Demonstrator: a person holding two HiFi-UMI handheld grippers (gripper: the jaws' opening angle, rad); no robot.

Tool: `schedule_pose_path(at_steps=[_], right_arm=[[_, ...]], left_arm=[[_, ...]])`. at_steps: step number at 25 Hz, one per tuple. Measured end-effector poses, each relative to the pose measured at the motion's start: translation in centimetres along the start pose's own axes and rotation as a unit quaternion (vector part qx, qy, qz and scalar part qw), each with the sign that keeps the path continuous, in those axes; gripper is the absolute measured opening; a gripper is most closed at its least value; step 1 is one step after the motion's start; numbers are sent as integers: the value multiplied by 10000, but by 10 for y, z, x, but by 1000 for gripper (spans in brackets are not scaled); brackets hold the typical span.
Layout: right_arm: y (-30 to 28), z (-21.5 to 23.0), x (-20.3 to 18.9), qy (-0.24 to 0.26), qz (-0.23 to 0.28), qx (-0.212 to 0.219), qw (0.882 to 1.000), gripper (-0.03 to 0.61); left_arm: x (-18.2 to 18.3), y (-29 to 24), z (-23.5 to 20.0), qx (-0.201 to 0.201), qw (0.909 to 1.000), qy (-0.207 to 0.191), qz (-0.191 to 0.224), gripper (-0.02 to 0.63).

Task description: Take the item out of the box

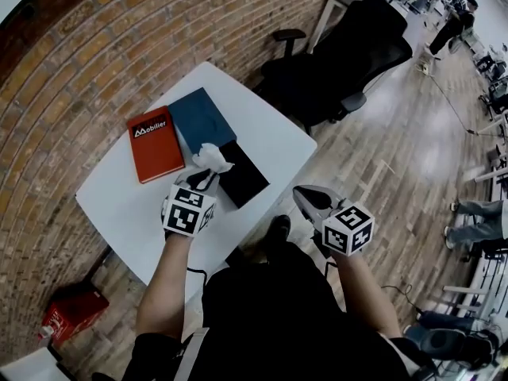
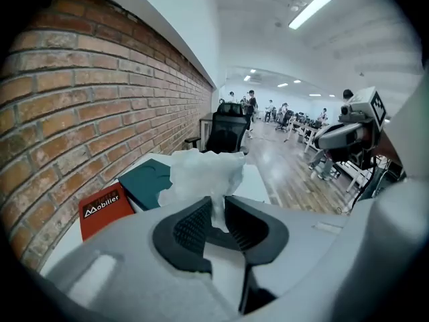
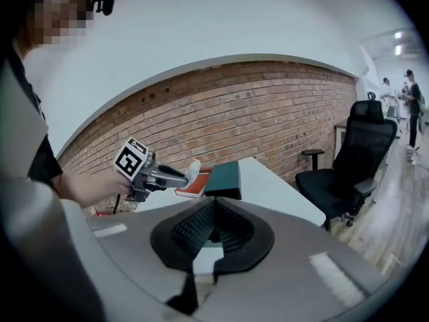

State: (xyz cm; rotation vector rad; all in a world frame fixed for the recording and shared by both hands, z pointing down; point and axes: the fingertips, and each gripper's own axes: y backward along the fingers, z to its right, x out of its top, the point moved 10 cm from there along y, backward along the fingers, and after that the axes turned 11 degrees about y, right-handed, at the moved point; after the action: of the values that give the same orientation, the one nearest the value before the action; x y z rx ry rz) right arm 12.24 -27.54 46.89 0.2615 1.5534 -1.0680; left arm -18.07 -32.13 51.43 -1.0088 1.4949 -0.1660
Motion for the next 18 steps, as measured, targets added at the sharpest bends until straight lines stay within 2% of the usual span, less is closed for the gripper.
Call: schedule_pose_path(at_steps=[6, 11, 14, 18], right_arm=[[21, 10, 29, 327, 419, 143, 9985, 2], [34, 26, 65, 419, 1122, 392, 9920, 0], [40, 35, 84, 748, 1386, 500, 9863, 0], [50, 45, 90, 808, 1607, 688, 9813, 0]], left_arm=[[25, 37, 16, -15, 9969, 324, 715, 69], [52, 65, 36, -41, 9892, 671, 1300, 69], [70, 71, 47, 38, 9851, 689, 1576, 69], [84, 76, 63, 81, 9838, 559, 1699, 69]])
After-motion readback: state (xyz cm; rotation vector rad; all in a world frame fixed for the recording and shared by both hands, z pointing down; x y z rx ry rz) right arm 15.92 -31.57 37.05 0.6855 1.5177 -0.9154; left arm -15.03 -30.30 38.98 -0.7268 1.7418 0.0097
